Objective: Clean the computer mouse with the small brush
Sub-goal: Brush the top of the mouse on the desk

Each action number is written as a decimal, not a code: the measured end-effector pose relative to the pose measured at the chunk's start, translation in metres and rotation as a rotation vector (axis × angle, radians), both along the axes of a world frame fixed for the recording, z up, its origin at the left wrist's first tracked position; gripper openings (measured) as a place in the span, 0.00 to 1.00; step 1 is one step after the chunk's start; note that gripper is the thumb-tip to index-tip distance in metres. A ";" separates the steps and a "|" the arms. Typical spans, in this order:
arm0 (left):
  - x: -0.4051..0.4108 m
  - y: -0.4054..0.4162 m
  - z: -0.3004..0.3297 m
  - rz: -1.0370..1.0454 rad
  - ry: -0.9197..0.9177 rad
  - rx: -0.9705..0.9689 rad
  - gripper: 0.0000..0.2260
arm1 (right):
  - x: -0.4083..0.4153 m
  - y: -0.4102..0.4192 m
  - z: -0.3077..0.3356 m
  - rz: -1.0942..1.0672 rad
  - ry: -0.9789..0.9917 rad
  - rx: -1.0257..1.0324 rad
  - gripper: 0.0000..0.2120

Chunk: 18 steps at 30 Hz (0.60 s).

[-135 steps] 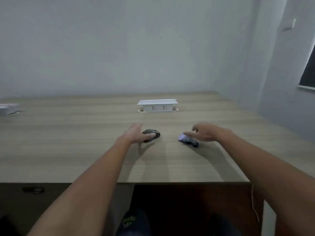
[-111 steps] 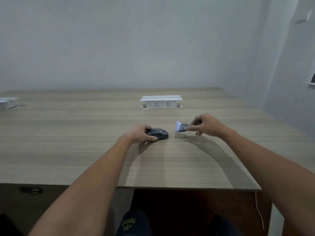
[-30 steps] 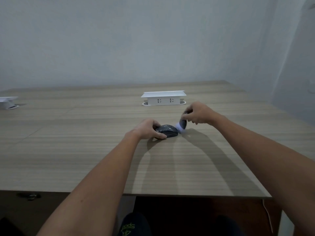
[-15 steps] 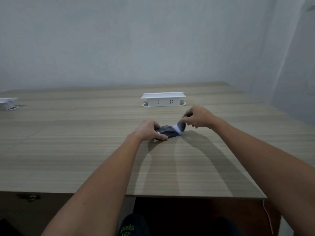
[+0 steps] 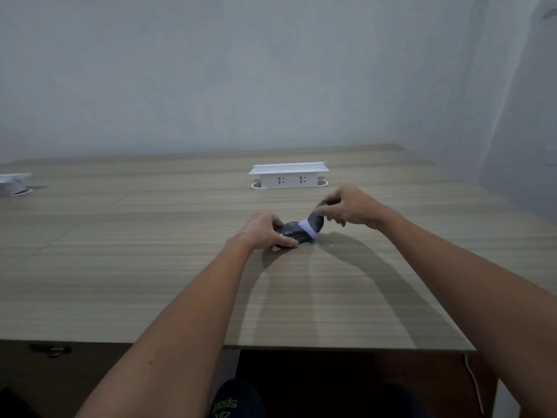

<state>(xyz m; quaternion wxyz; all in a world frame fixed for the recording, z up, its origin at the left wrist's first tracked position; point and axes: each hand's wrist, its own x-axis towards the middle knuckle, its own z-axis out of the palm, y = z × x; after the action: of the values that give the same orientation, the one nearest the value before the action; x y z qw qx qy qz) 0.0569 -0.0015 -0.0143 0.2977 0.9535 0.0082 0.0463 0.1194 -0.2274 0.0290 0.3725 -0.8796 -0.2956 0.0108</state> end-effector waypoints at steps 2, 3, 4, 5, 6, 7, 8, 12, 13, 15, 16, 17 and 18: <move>0.000 0.000 0.000 -0.005 0.004 -0.014 0.18 | 0.000 0.000 0.000 -0.039 -0.065 -0.127 0.07; 0.000 0.000 0.000 -0.006 0.006 -0.018 0.18 | 0.000 0.000 0.001 -0.057 -0.085 -0.133 0.06; 0.000 0.000 0.000 -0.006 0.007 -0.017 0.18 | 0.001 0.000 0.001 -0.058 -0.073 -0.091 0.06; 0.001 0.000 -0.001 -0.005 0.007 -0.012 0.18 | 0.002 0.001 0.000 -0.043 -0.033 -0.015 0.07; 0.001 0.000 -0.001 -0.003 0.007 -0.007 0.19 | 0.001 0.001 0.001 -0.023 -0.001 0.042 0.07; 0.001 0.000 -0.001 -0.001 0.008 -0.003 0.19 | 0.000 0.000 0.001 0.000 0.016 0.059 0.08; 0.001 0.000 -0.001 0.000 0.010 -0.001 0.19 | 0.001 0.000 0.000 0.005 0.012 0.024 0.08; 0.002 0.000 -0.001 -0.002 0.014 -0.007 0.19 | 0.003 -0.002 0.000 -0.069 -0.078 -0.116 0.06; 0.002 0.000 -0.001 0.001 0.012 -0.004 0.20 | 0.004 -0.001 0.000 -0.050 -0.044 -0.053 0.07; 0.001 0.000 0.000 0.002 0.006 0.004 0.19 | 0.002 0.000 0.001 0.001 0.004 0.017 0.07; 0.001 0.000 0.000 0.001 0.007 0.003 0.19 | 0.001 0.001 0.001 0.008 -0.003 -0.018 0.08; 0.001 0.000 0.000 -0.001 0.009 -0.001 0.19 | 0.004 0.002 0.000 0.003 -0.028 -0.084 0.07; 0.000 0.000 0.000 -0.003 0.012 -0.005 0.19 | 0.004 0.002 0.001 -0.021 -0.068 -0.159 0.07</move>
<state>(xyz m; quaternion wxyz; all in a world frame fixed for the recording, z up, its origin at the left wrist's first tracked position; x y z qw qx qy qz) 0.0573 -0.0012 -0.0145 0.3003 0.9530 0.0086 0.0399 0.1232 -0.2252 0.0295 0.2911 -0.9094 -0.2970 0.0007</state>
